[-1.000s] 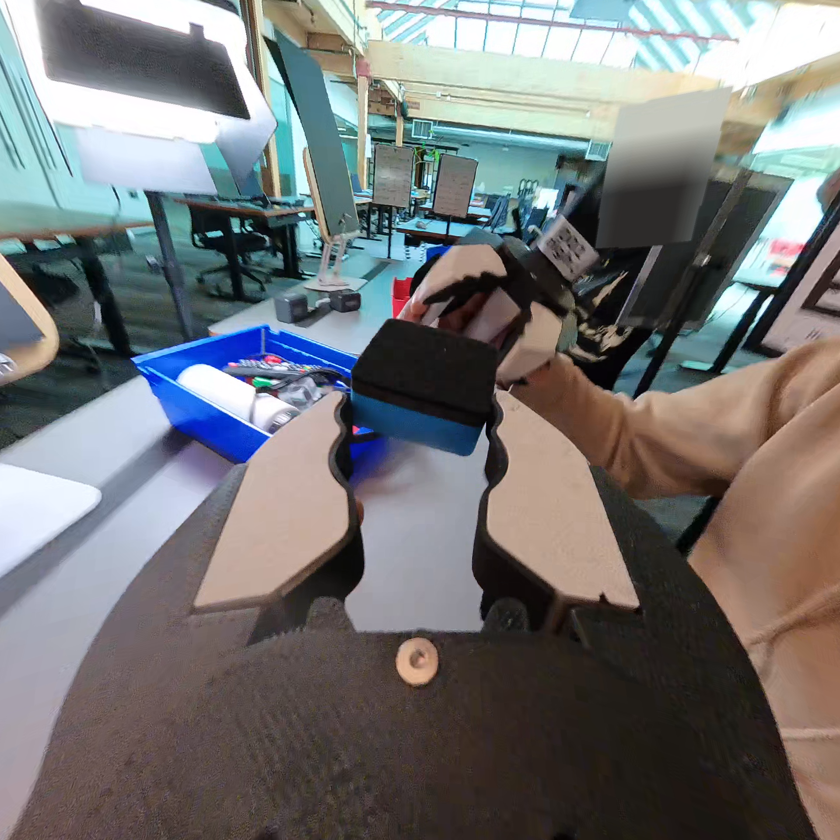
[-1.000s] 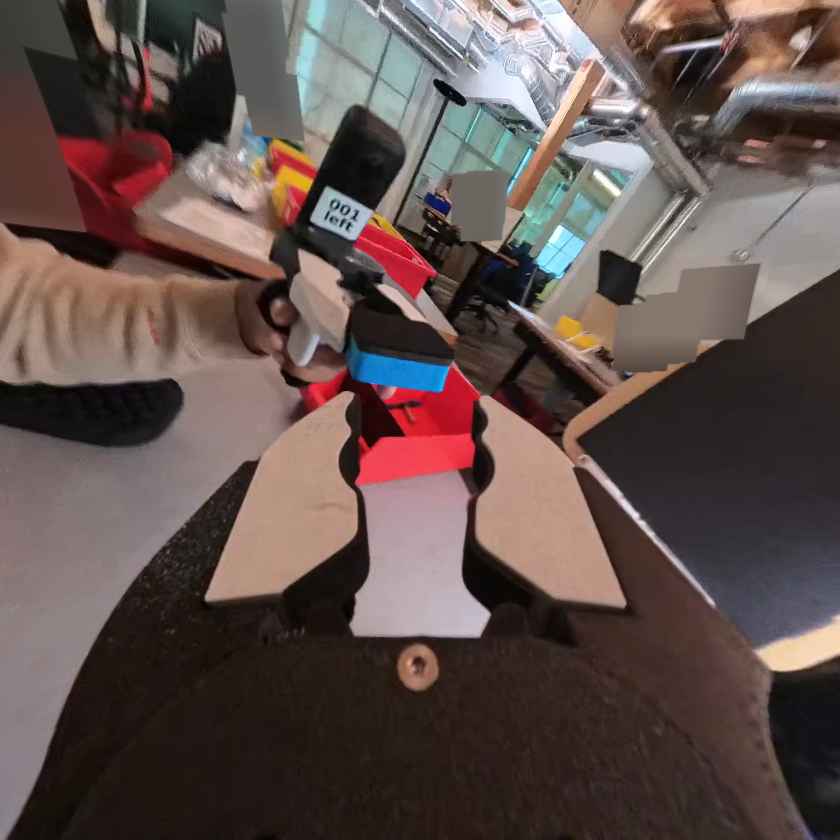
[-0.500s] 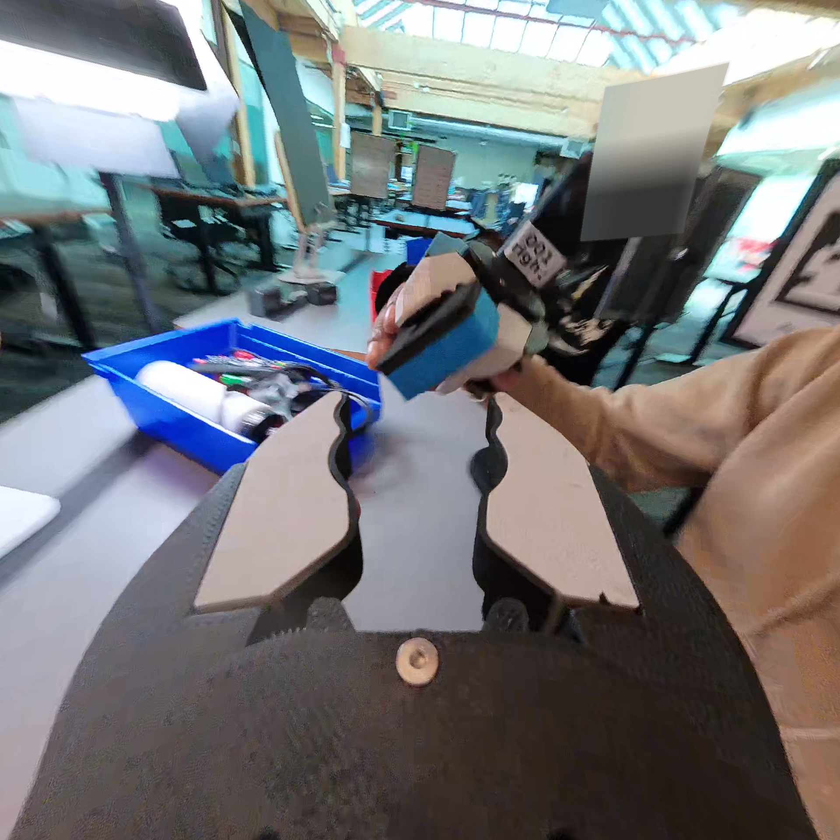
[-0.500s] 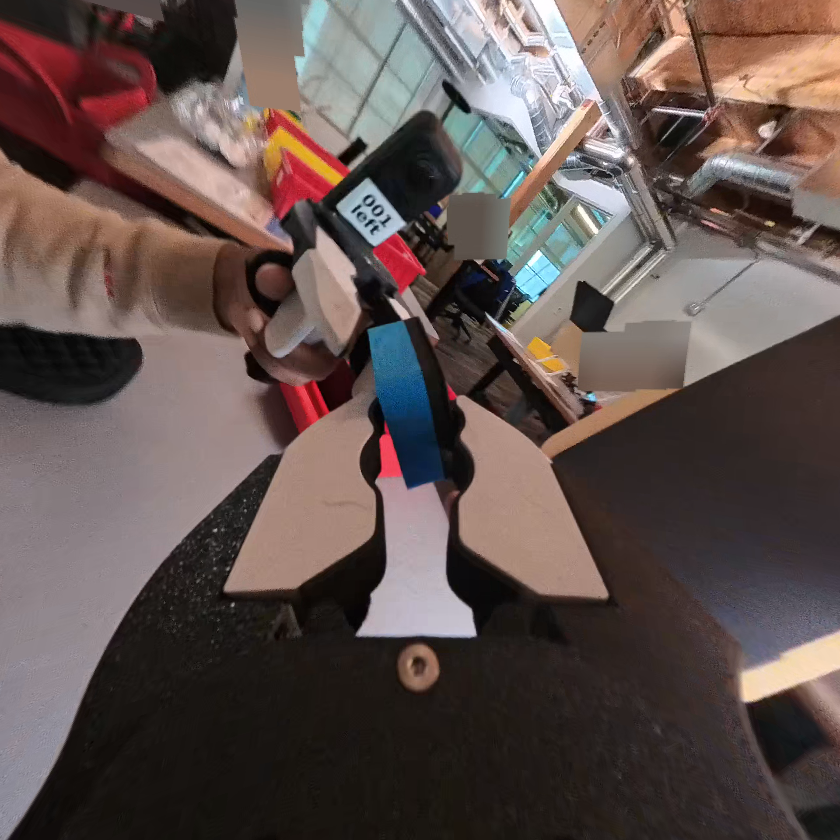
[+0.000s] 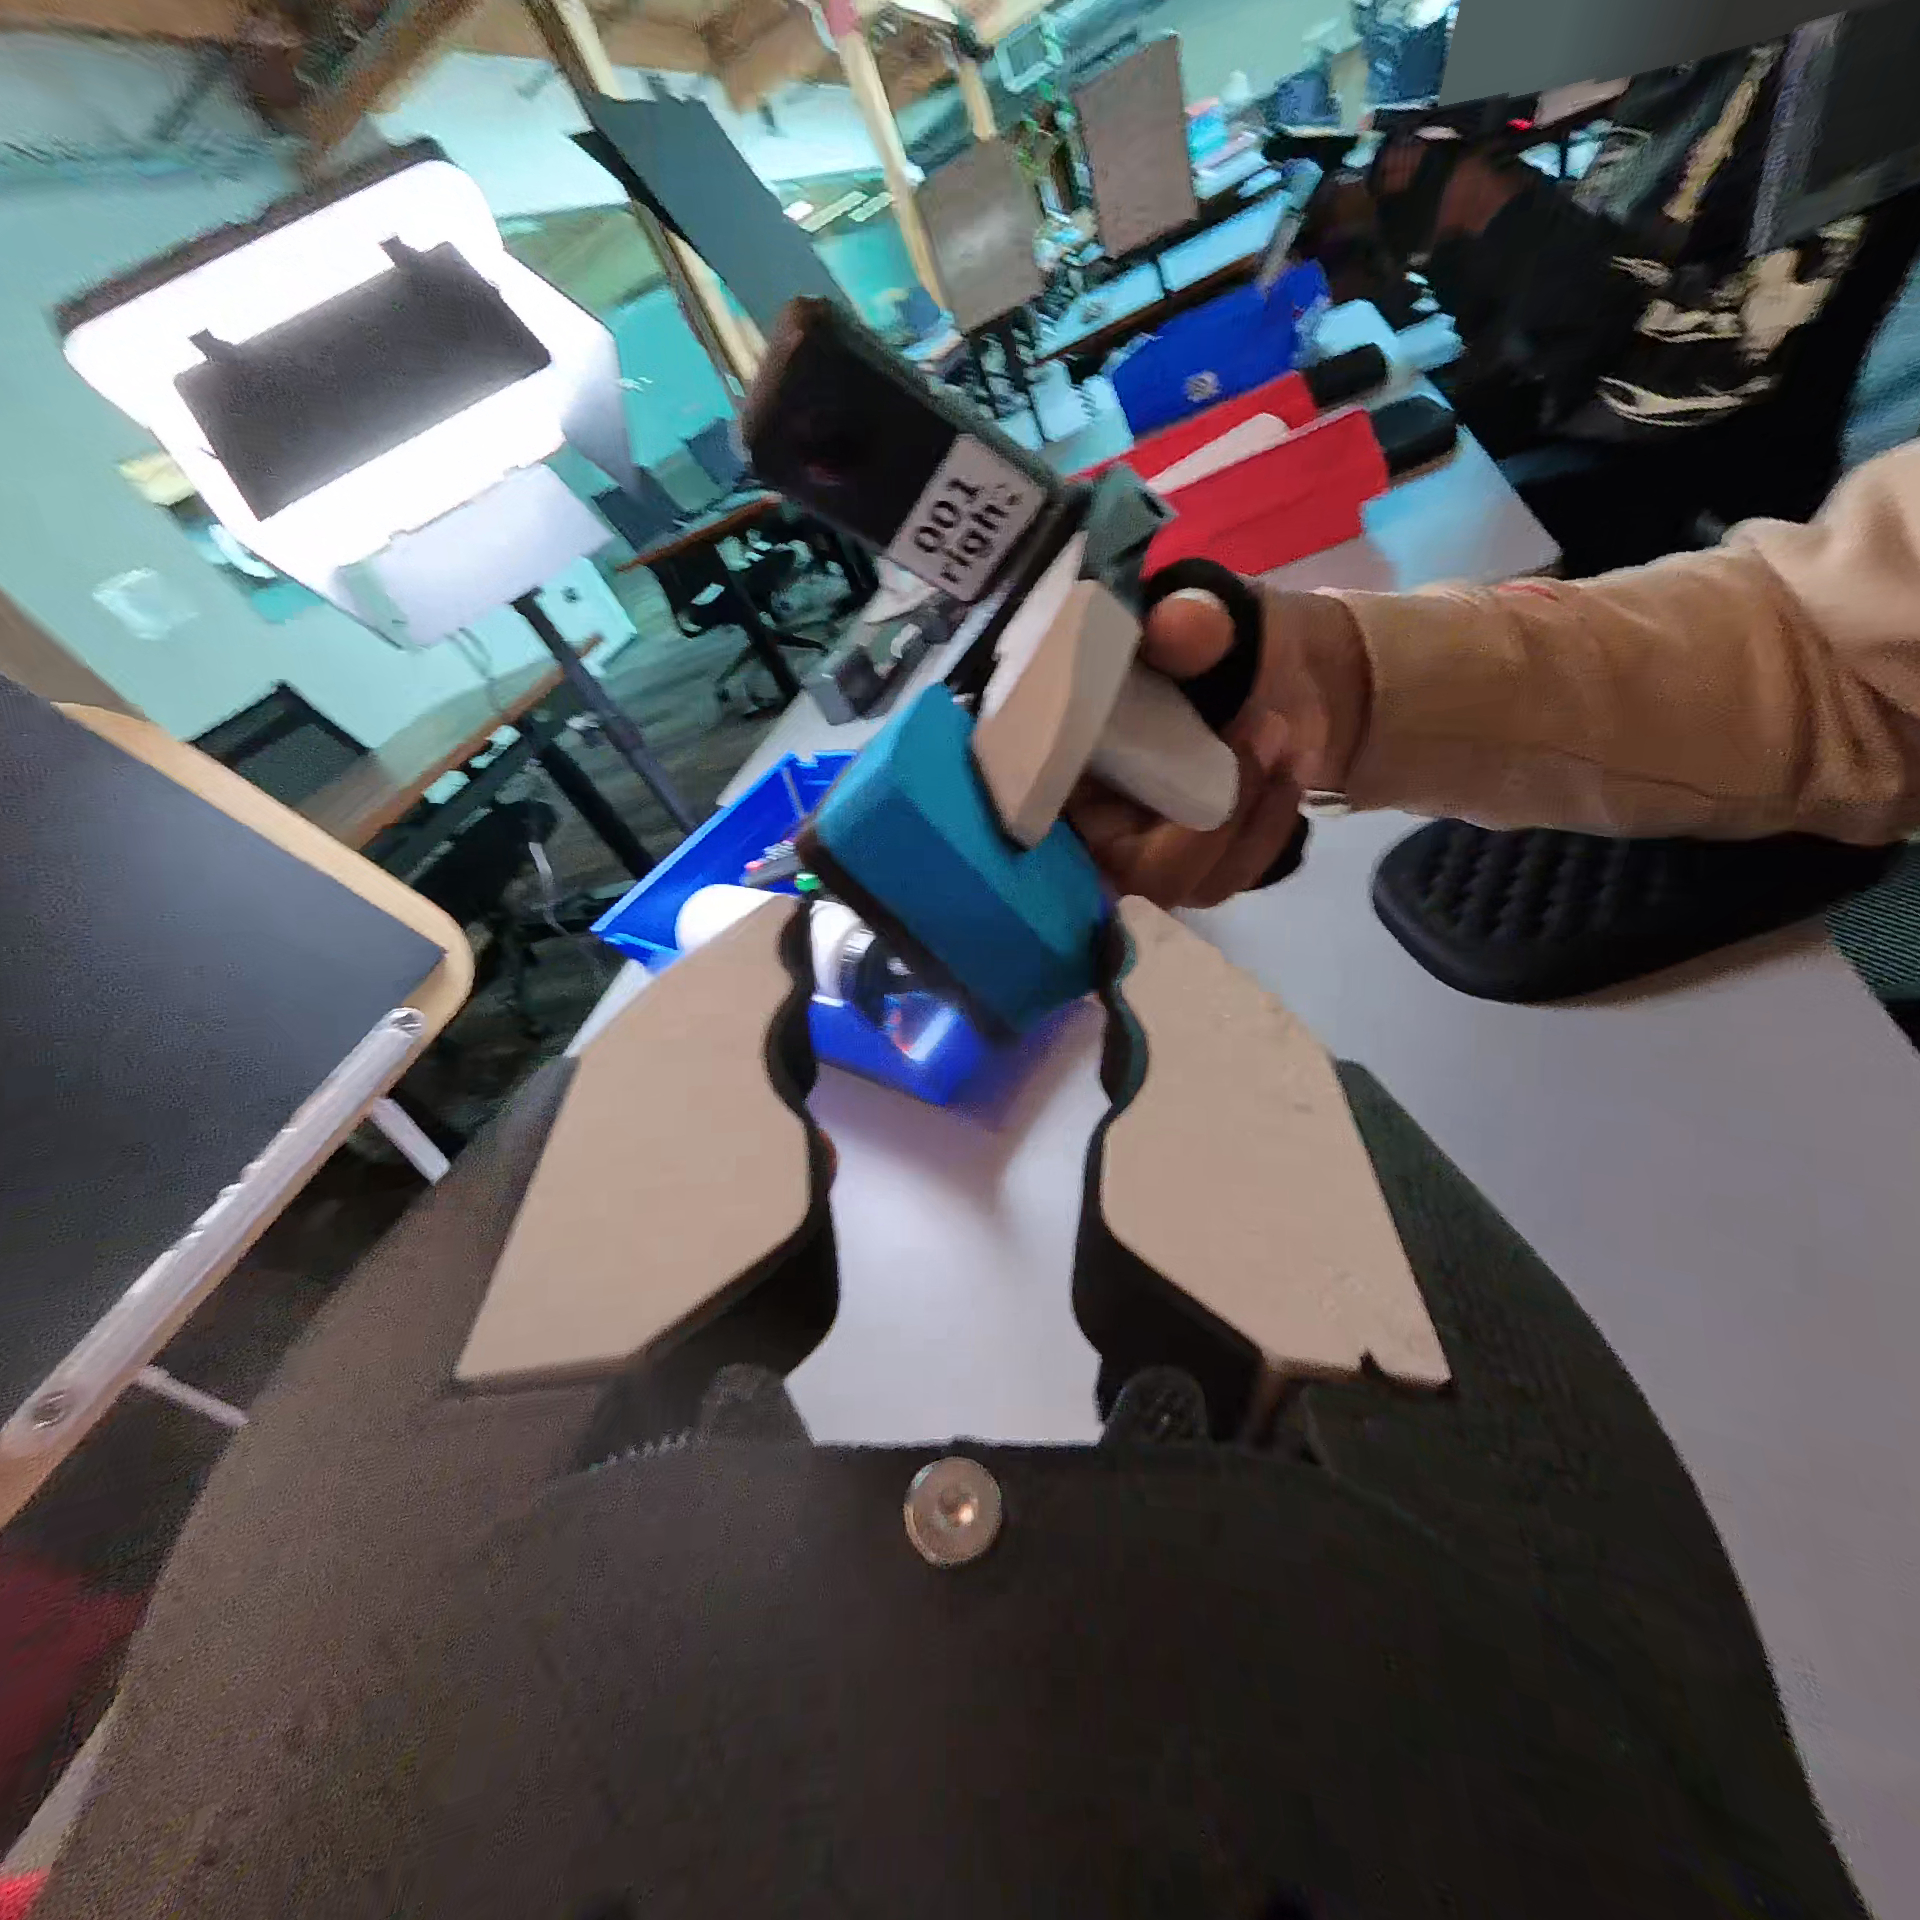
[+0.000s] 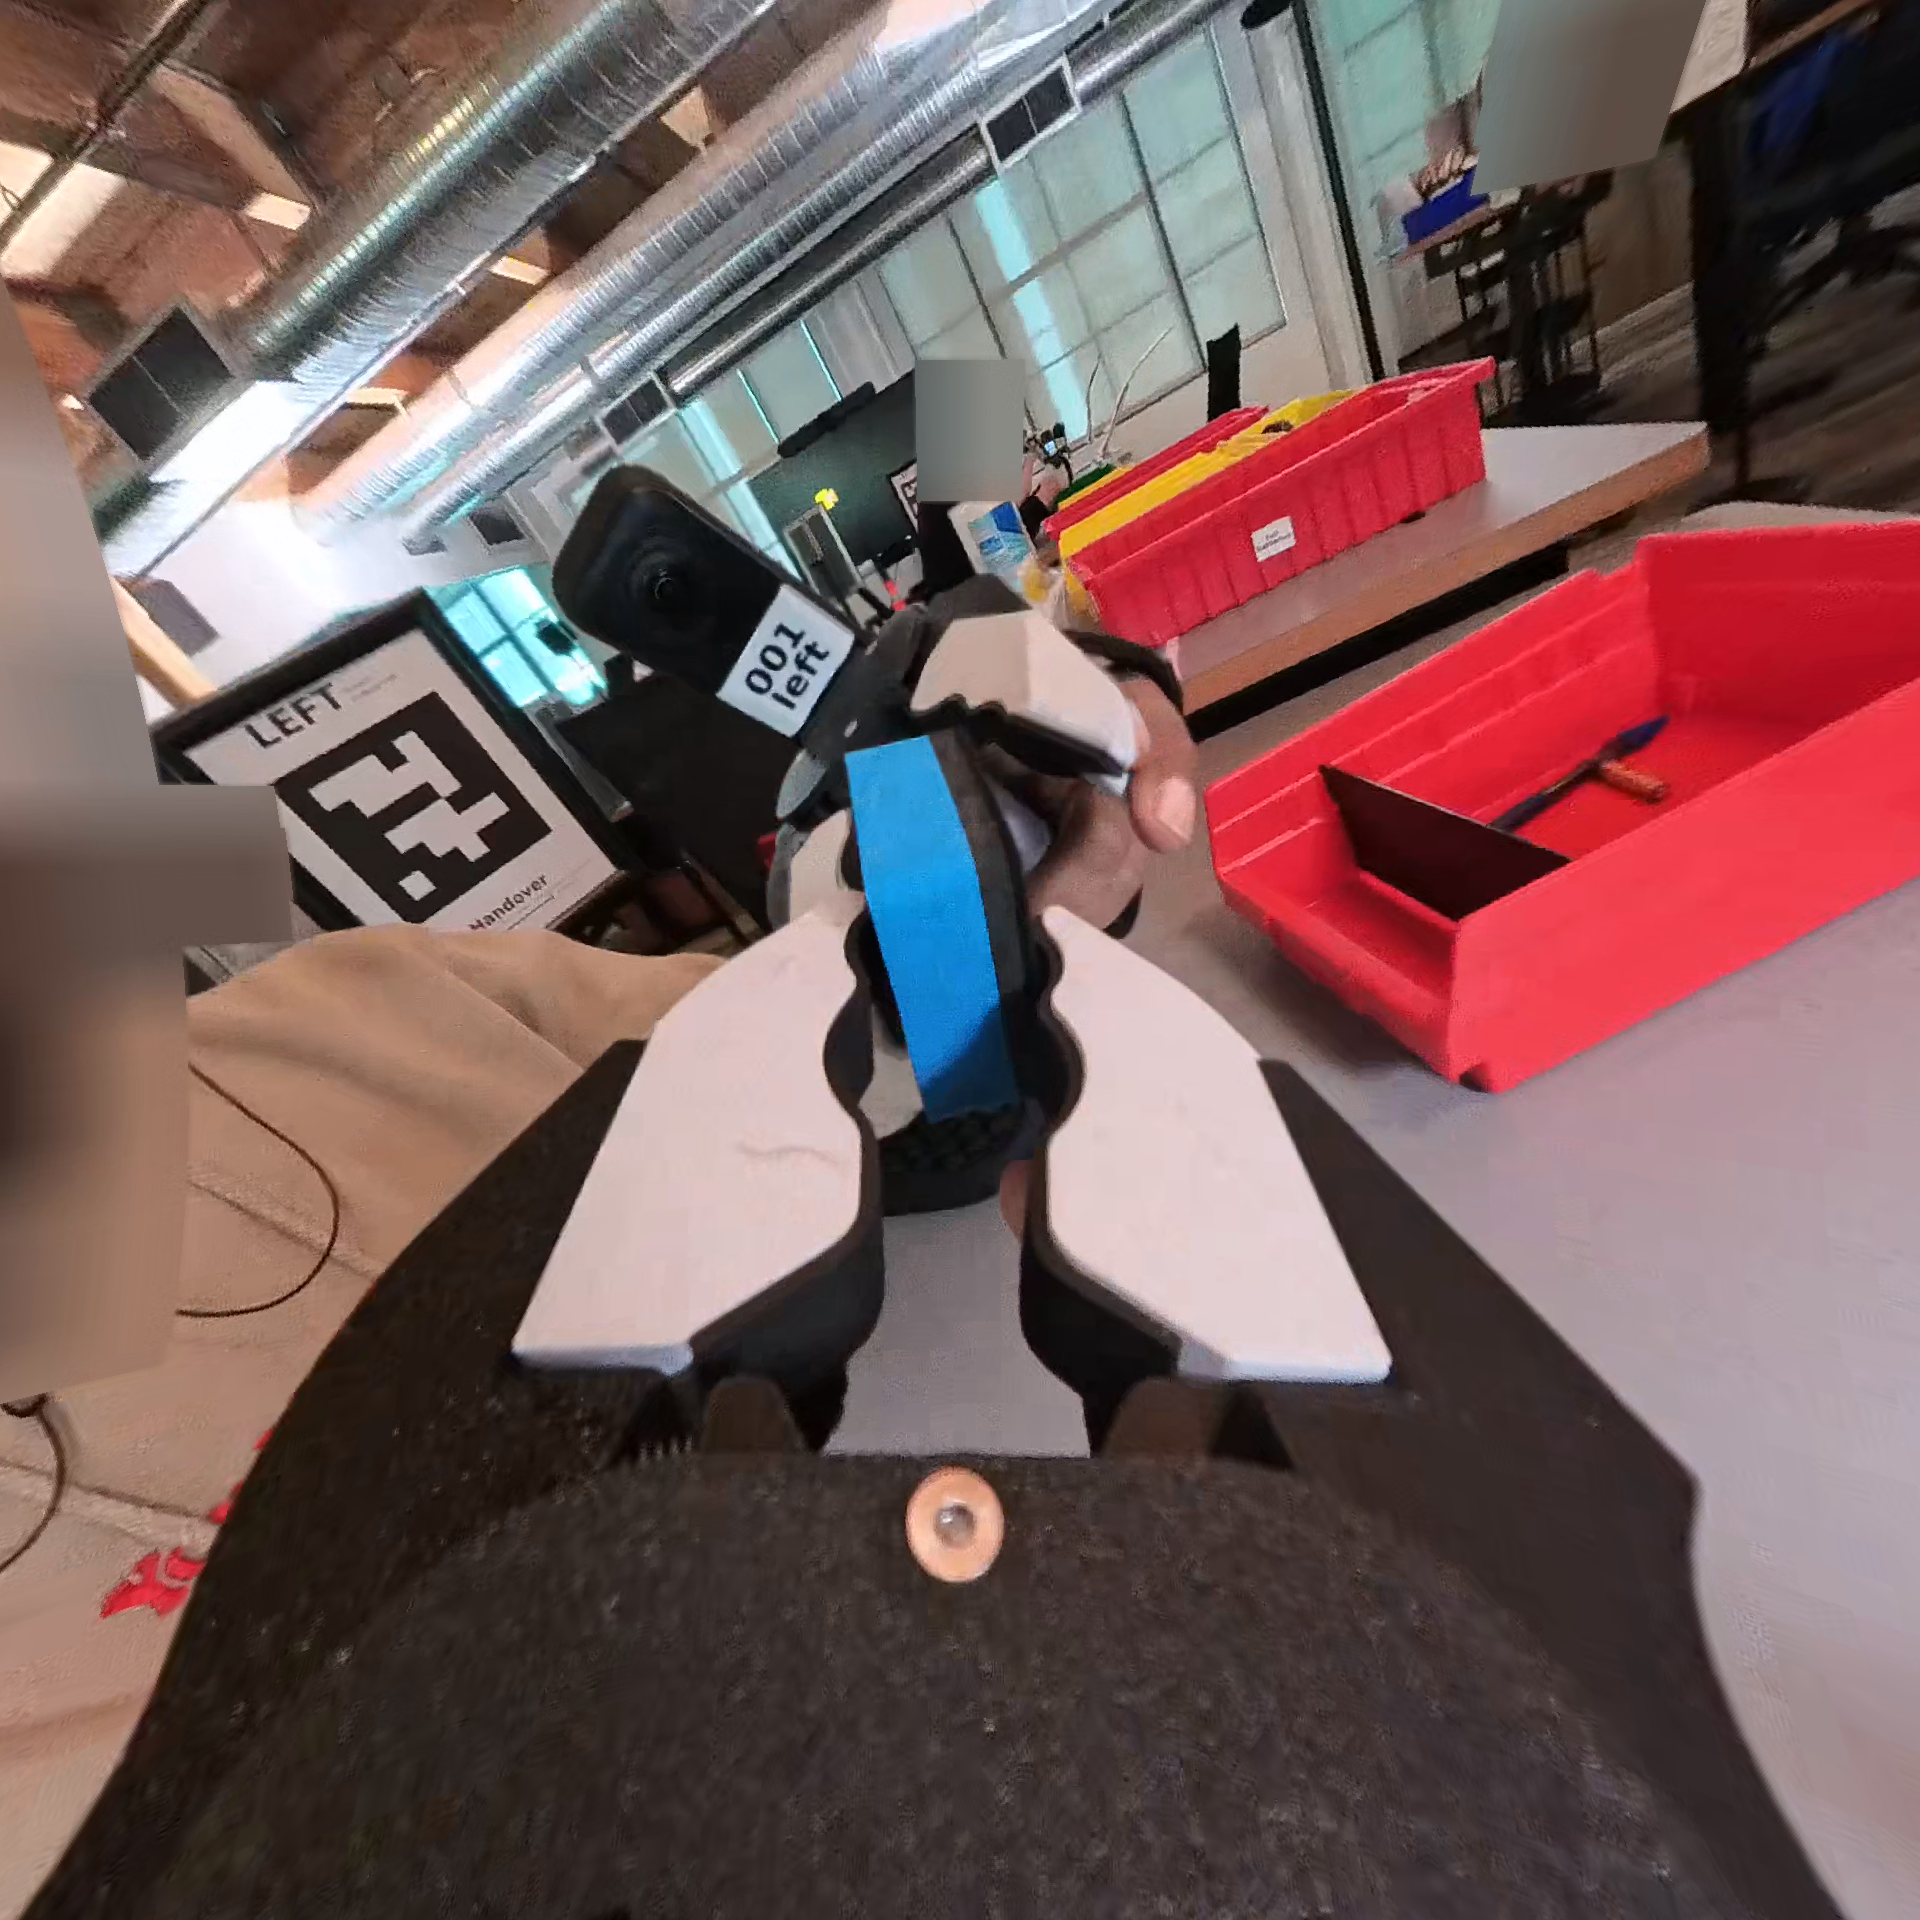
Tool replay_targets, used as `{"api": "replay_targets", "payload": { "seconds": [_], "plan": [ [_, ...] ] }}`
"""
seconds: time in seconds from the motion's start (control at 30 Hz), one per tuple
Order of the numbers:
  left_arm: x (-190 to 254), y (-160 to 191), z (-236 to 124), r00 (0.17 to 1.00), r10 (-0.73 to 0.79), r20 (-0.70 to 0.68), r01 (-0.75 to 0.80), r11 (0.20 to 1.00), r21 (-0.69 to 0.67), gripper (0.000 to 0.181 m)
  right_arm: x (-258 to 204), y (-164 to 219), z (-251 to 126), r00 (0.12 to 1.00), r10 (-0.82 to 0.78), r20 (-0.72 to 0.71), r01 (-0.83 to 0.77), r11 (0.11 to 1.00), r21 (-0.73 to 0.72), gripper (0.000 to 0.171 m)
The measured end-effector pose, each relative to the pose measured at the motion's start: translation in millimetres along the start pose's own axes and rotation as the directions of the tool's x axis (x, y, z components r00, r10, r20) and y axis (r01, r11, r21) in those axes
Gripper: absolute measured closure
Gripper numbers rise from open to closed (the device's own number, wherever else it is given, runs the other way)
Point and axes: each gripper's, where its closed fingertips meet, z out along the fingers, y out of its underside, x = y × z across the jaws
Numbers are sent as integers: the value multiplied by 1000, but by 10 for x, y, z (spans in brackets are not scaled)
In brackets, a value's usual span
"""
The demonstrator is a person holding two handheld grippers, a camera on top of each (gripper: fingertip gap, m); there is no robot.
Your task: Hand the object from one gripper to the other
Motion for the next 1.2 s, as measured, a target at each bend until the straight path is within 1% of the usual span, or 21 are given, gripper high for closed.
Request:
{"api": "replay_targets", "payload": {
  "seconds": [0.03,0.2,0.23,0.3,0.37,0.43,0.53,0.6,0.67,0.7,0.73,0.77,0.8,0.87,0.9,0.93,0.97,1.03,1.1,1.13,1.2],
  "plan": [
    [42,22,0,1000,-5,-30,5,1000,-12,136,26,15,15,1000,26,2,-26,1000,1,145],
    [23,38,53,991,-124,-43,124,992,-1,145,76,-24,-33,999,46,-10,-46,999,24,144],
    [11,60,62,991,-130,-39,130,991,-4,148,90,-34,-41,999,10,-35,-9,1000,24,143],
    [-24,127,59,996,-93,-16,93,995,-34,151,180,-61,-99,980,-131,-150,133,991,0,136],
    [-23,161,38,999,-39,-13,39,997,-66,152,213,-101,-184,924,-298,-241,295,954,-49,131],
    [-21,229,17,999,36,-11,-37,991,-126,153,190,-113,-259,825,-486,-288,466,873,-140,124],
    [30,452,5,984,173,-47,-179,946,-269,153,83,-29,-292,607,-752,-258,689,660,-300,121],
    [120,583,27,970,221,-102,-243,911,-334,153,131,130,-261,491,-846,-209,725,530,-440,118],
    [224,643,63,962,229,-151,-268,900,-344,153,223,367,-192,468,-874,-134,697,458,-552,116],
    [248,651,77,961,224,-160,-267,902,-339,153,308,451,-179,443,-890,-112,679,414,-606,122],
    [232,663,79,963,220,-153,-260,903,-342,154,382,503,-183,403,-911,-92,670,362,-648,140],
    [181,663,73,970,208,-129,-240,910,-338,155,412,484,-186,384,-918,-98,679,352,-644,142],
    [111,635,61,980,177,-96,-199,927,-317,154,414,428,-209,405,-906,-124,683,389,-618,144],
    [-91,595,4,996,92,-18,-93,956,-277,147,454,189,-350,454,-858,-240,663,505,-553,144],
    [-215,586,-37,998,55,29,-45,965,-258,144,530,29,-481,449,-836,-316,647,548,-530,144],
    [-339,573,-81,997,19,78,0,973,-231,142,636,-127,-674,413,-815,-407,625,579,-523,144],
    [-458,558,-128,992,-18,125,43,979,-201,142,780,-271,-907,350,-795,-496,593,598,-539,144],
    [-667,547,-223,974,-91,206,122,982,-144,143,1104,-462,-1437,179,-757,-628,492,622,-609,144],
    [-838,568,-311,951,-146,273,180,978,-107,144,1428,-494,-1939,25,-731,-682,355,644,-678,144],
    [-899,585,-345,940,-169,295,204,974,-93,145,1575,-452,-2144,-25,-724,-689,289,655,-698,144],
    [-1004,617,-405,920,-201,335,237,969,-71,146,1848,-278,-2429,-56,-719,-692,160,678,-717,143]
  ]
}}
